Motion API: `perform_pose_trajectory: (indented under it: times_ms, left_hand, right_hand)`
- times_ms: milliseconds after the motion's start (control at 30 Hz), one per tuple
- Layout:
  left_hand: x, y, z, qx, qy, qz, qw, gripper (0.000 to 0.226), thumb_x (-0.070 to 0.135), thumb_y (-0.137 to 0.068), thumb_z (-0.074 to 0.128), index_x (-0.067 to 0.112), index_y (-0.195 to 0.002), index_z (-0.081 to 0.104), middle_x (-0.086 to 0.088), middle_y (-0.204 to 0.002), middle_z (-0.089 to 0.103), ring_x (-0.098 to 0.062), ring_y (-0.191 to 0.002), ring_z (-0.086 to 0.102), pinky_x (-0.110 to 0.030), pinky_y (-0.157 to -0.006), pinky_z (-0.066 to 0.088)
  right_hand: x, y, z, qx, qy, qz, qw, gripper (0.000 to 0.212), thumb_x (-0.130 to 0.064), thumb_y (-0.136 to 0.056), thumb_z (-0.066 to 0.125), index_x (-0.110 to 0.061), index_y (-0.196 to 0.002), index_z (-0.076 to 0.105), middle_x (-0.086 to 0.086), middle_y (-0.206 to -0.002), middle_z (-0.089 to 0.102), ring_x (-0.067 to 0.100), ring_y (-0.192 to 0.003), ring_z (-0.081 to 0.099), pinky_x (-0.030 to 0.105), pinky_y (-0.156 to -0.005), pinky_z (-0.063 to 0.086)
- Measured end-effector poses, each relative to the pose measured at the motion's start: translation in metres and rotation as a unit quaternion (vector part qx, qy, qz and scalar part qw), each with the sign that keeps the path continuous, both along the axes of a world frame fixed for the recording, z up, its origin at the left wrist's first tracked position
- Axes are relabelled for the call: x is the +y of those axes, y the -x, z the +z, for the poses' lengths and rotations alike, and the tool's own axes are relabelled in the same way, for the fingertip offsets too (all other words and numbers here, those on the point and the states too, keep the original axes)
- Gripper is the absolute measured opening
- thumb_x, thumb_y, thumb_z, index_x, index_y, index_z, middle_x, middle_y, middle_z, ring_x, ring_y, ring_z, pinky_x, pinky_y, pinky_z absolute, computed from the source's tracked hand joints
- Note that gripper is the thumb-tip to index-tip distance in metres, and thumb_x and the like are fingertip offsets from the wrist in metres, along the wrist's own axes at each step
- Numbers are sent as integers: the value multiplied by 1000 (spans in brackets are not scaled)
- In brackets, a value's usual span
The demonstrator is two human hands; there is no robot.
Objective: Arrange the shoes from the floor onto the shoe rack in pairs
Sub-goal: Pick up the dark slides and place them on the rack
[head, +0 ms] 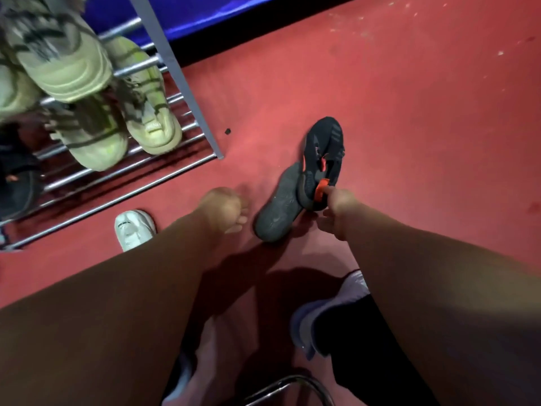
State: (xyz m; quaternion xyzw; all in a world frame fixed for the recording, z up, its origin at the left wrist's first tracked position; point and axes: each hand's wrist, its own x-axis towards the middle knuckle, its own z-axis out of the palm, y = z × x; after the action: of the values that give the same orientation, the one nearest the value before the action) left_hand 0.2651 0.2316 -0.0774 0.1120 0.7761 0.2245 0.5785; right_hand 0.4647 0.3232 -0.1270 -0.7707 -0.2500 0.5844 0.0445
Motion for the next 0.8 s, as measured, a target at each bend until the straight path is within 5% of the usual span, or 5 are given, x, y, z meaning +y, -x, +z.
perform_pose_trajectory:
  times_ms: [133,300,533,667,800]
  left_hand:
    - [-4,4,-12,-19,27,39,999,19,13,-101,51,15,-84,58,-12,-104,64,-29,-93,62,-40,-87,55]
    - [-1,10,-12,-32,18,64,997,20,13,-101,50,16,-85,61,-12,-106,66,-28,-99,66,-44,-94,56]
    - [2,14,-4,-33,1,86,996,18,16,-102,47,12,-101,65,-6,-104,65,-23,-92,66,-39,-88,56]
    - [-1,22,5,-47,9,122,991,33,38,-99,57,23,-129,57,-2,-120,58,-27,-103,62,-40,-75,57]
    - [-13,32,4,-69,40,132,988,20,51,-95,59,31,-96,61,4,-96,50,-27,-102,51,-51,-95,49]
  right_hand:
    - [7,11,-13,31,24,-71,997,32,-41,-101,59,-9,-104,58,13,-85,55,30,-66,59,46,-56,61]
    - [5,15,-28,79,61,-97,990,25,-29,-104,56,-12,-121,56,16,-87,58,27,-71,60,40,-64,54]
    - [11,7,-13,167,29,-176,970,14,-18,-83,48,-7,-82,57,10,-69,60,24,-62,56,29,-63,48]
    - [0,-18,-15,159,61,-97,981,24,-6,-62,42,-7,-81,56,12,-70,61,27,-58,56,22,-51,43]
    - [-17,-43,-29,126,147,103,976,45,-12,-42,48,-6,-84,63,18,-81,61,34,-65,60,20,-46,40]
